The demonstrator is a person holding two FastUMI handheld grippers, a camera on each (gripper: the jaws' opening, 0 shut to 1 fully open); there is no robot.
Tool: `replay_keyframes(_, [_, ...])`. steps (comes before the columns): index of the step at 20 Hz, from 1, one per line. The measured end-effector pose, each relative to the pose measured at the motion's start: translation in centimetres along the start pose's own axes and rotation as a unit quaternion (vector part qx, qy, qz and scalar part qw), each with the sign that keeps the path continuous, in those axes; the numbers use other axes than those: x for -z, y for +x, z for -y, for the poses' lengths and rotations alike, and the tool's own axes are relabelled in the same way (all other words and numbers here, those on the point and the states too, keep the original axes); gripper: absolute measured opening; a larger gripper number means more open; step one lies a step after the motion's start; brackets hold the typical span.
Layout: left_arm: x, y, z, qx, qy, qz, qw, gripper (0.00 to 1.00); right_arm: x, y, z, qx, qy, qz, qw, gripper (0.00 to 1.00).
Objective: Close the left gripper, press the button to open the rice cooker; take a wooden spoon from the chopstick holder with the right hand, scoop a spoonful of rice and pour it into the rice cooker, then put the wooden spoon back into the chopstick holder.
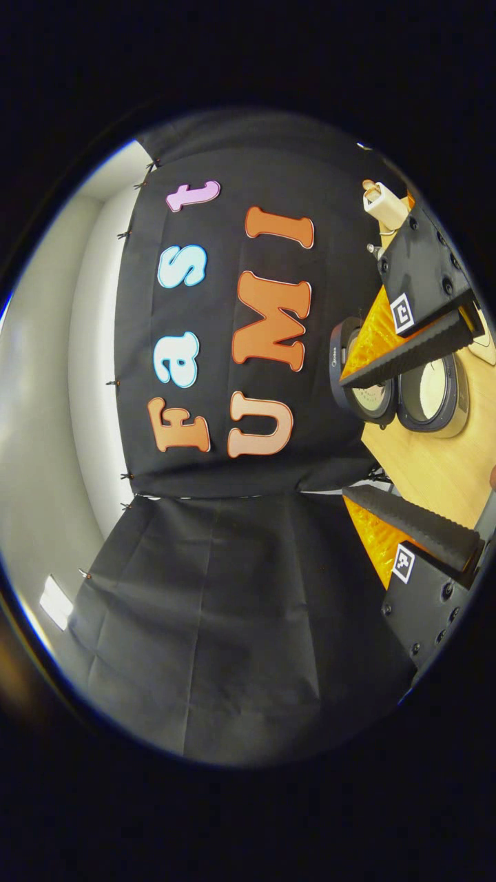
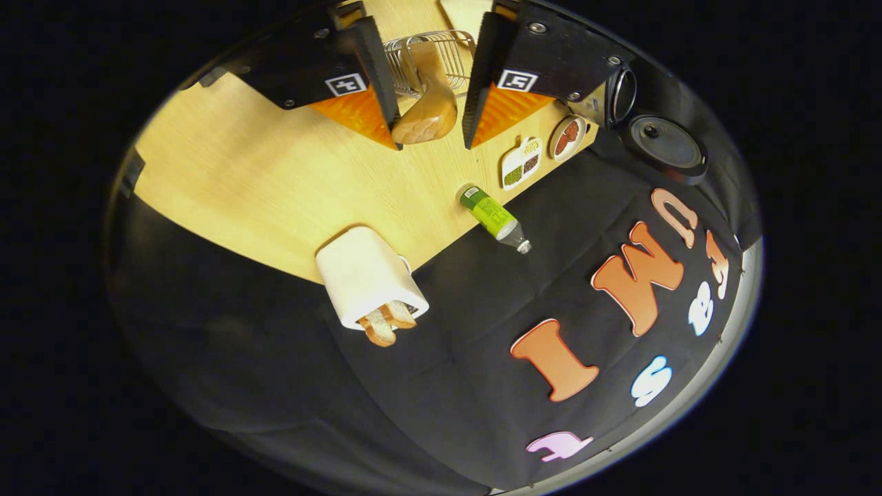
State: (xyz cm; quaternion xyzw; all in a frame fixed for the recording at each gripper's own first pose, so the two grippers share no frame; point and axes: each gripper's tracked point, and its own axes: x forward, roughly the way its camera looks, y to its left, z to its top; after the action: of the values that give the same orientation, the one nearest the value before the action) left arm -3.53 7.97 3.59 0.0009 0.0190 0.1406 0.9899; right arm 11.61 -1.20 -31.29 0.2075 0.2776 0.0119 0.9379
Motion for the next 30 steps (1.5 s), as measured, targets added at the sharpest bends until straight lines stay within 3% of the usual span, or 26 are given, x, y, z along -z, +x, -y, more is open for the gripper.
replay_keyframes(1, [0.2,0.1,-0.2,-0.004,0.001,-0.001,1.0,0.94,0.0,0.1,-0.3,-0.006,0.009,0.0,1.0,0.44])
replay_keyframes(3, [0.6,0.1,-0.5,-0.007,-0.001,-0.004,1.0,0.94,0.2,0.0,-0.6,-0.013,0.013,-0.003,1.0,0.35])
replay_keyframes(7, [1.6,0.8,-0.1,0.005,-0.013,-0.014,1.0,0.93,0.1,-0.7,-2.3,-0.028,0.016,-0.008,0.999,0.23])
replay_keyframes(15, [2.2,2.7,-1.1,0.04,-0.016,-0.022,0.999,0.93,-2.5,-5.0,-6.4,-0.027,-0.016,0.031,0.999,0.22])
replay_keyframes(20, [2.1,5.2,-1.4,0.077,-0.023,-0.029,0.996,0.93,-4.1,-9.7,-11.7,-0.04,-0.047,0.067,0.996,0.22])
replay_keyframes(26, [2.5,7.5,-2.1,0.111,-0.021,-0.033,0.993,0.93,0.2,-13.2,-18.3,-0.086,-0.079,0.067,0.991,0.22])
replay_keyframes(30, [2.7,8.7,-4.1,0.115,0.005,-0.033,0.993,0.93,4.5,-12.7,-19.4,-0.08,-0.106,0.057,0.99,0.22])
